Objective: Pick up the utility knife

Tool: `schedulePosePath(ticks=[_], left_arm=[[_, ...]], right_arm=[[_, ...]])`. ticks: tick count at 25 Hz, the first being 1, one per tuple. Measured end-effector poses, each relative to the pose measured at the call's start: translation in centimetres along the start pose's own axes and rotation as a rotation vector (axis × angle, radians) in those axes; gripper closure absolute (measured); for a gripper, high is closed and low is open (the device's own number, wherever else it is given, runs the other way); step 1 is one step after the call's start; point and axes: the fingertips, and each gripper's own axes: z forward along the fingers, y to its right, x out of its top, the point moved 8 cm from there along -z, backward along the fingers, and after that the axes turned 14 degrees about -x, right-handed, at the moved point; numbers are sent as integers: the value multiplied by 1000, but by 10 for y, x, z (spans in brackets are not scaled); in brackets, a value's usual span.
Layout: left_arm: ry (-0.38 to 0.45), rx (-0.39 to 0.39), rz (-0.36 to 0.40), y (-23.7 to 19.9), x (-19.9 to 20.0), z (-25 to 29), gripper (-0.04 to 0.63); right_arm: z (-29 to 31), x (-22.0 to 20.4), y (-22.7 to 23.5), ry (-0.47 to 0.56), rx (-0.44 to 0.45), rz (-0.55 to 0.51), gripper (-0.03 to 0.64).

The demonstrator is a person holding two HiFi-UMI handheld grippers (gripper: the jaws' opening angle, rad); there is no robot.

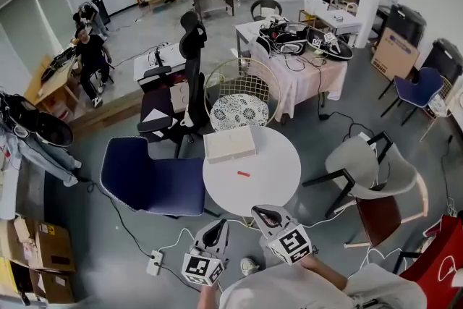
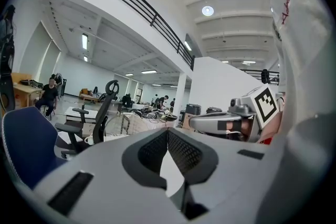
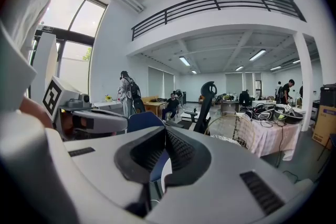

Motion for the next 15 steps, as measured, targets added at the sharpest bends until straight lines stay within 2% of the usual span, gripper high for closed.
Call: schedulePosePath(ticks=[5, 10, 15], left_arm=[[6, 43, 3, -24, 10, 31, 583], [-8, 65, -5, -41, 20, 63, 583], [-32, 81, -26, -58, 13, 83, 583]], right_arm=[[35, 9, 25, 15, 30, 7, 600], [63, 10, 56, -6, 46, 33, 600], [85, -2, 74, -45, 56, 43, 600]])
